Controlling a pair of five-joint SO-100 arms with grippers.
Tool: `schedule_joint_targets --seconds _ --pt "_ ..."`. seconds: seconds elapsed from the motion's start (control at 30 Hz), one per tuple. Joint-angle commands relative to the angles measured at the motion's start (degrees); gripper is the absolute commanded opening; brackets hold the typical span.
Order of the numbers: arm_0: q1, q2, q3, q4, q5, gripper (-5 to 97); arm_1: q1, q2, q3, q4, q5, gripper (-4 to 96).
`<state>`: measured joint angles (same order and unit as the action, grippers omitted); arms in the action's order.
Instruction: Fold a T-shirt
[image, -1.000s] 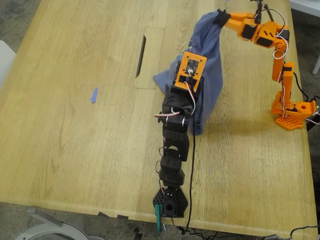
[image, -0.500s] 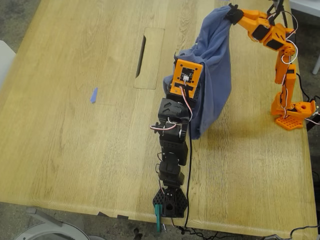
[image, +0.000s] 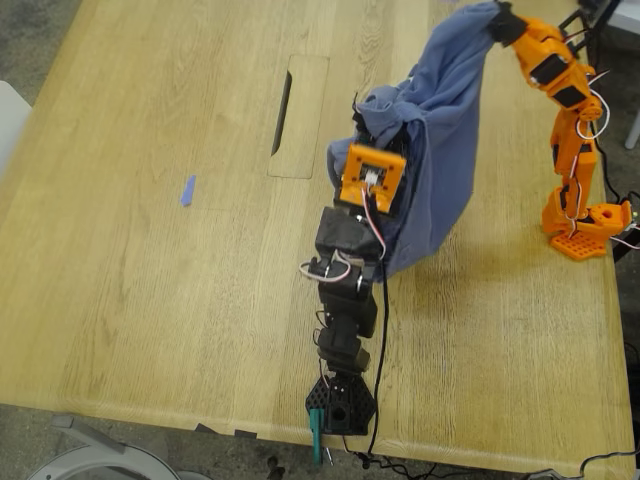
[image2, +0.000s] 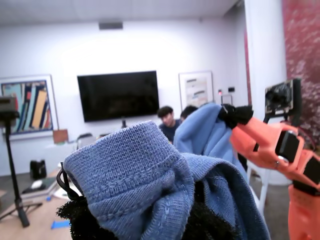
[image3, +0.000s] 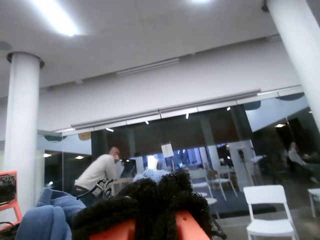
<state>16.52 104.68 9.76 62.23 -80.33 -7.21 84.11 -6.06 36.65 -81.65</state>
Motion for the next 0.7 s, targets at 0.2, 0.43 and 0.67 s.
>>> schedule_joint_targets --seconds 0.2,0.43,0.67 --pt "2.2 6.94 -3.78 -4.13 -0.35 0 -1.14 4.31 -2.02 -1.93 -0.53 0.0" --pt "3.6 7.65 -3.69 -4.83 -0.62 0 -1.05 7.12 -2.02 0.88 -0.62 0.0" --pt "6.94 7.73 -3.34 -4.48 -0.62 0 0.0 10.46 -1.93 5.36 -0.44 0.0"
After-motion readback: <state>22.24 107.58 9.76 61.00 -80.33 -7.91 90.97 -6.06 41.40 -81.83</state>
